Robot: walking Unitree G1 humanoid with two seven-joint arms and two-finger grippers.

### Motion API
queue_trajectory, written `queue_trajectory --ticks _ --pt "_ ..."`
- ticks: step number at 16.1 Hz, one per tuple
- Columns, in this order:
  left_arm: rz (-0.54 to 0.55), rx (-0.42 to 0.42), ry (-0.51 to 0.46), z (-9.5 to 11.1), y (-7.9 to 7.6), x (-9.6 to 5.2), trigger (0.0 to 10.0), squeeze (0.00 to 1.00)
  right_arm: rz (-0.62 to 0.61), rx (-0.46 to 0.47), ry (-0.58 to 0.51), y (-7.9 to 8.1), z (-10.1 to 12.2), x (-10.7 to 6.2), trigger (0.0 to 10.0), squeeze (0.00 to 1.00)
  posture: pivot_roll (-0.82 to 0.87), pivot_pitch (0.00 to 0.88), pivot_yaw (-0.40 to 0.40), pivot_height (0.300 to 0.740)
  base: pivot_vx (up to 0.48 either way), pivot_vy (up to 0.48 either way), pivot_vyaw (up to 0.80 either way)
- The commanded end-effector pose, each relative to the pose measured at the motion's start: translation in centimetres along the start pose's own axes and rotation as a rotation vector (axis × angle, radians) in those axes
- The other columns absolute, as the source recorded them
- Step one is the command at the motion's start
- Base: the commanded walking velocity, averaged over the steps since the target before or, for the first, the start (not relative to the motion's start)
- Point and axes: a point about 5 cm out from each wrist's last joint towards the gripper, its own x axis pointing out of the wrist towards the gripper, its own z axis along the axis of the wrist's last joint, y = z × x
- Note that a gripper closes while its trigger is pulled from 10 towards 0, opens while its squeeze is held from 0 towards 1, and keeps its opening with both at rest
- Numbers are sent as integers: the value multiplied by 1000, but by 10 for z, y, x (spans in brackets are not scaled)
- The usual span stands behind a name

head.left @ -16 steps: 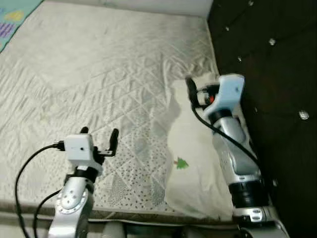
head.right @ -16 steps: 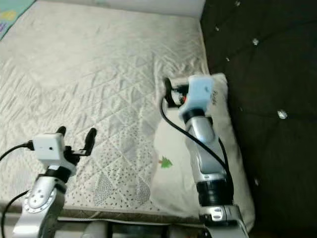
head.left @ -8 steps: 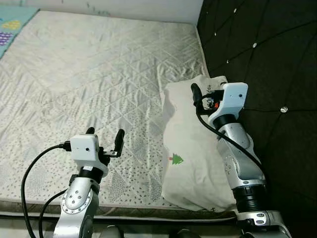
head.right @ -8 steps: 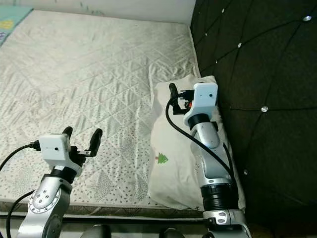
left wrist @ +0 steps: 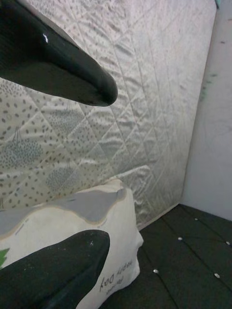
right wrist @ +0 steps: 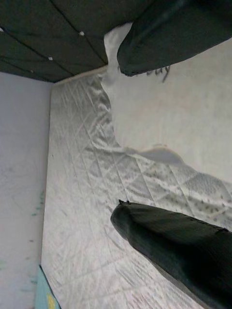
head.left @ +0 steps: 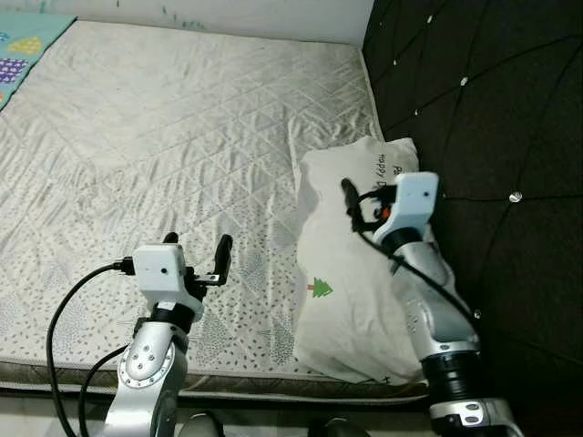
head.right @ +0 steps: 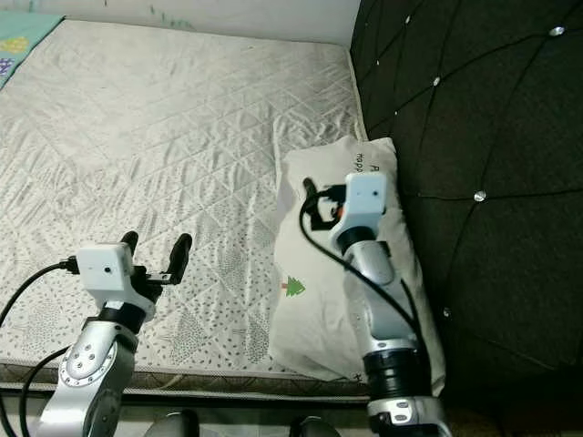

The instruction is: Clean up the room

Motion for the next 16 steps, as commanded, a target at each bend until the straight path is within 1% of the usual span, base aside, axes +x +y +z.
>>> queue_trajectory --ticks 1,4,5,6,9,11,13,14,15,16 --pt "3 -2 19 -5 0 -2 10000 0 4 7 25 0 -5 -2 10000 0 93 173 -66 740 0 259 0" --pt "1 1 20 -5 1 -3 10000 0 14 20 33 0 -7 -3 10000 0 93 173 -66 740 0 296 0" --pt "0 4 19 -5 1 -3 10000 0 18 1 37 -1 -8 -4 10000 0 93 173 -66 740 0 319 0" --pt "0 4 18 -4 1 -3 10000 0 17 4 44 -1 -9 -5 10000 0 93 173 -66 740 0 352 0" --pt "-1 3 14 -4 1 -3 10000 0 3 -35 54 -1 -12 -6 10000 0 93 173 -66 740 0 445 0" --pt "-2 4 14 -4 1 -3 10000 0 19 -16 62 1 -14 -7 10000 0 93 173 -66 740 0 450 0" --pt "-2 5 14 -4 1 -3 10000 0 27 -30 70 1 -15 -7 10000 0 97 176 -66 740 0 448 0" --pt "-2 6 13 -3 1 -3 10000 0 24 -59 69 2 -14 -7 10000 0 97 176 -66 740 0 450 0" --pt "-2 6 13 -3 1 -3 10000 0 20 -112 55 3 -14 -6 10000 0 97 176 -66 740 0 450 0" --pt "-2 6 13 -3 1 -3 10000 0 26 -126 40 4 -13 -6 10000 0 97 176 -66 740 0 450 0"
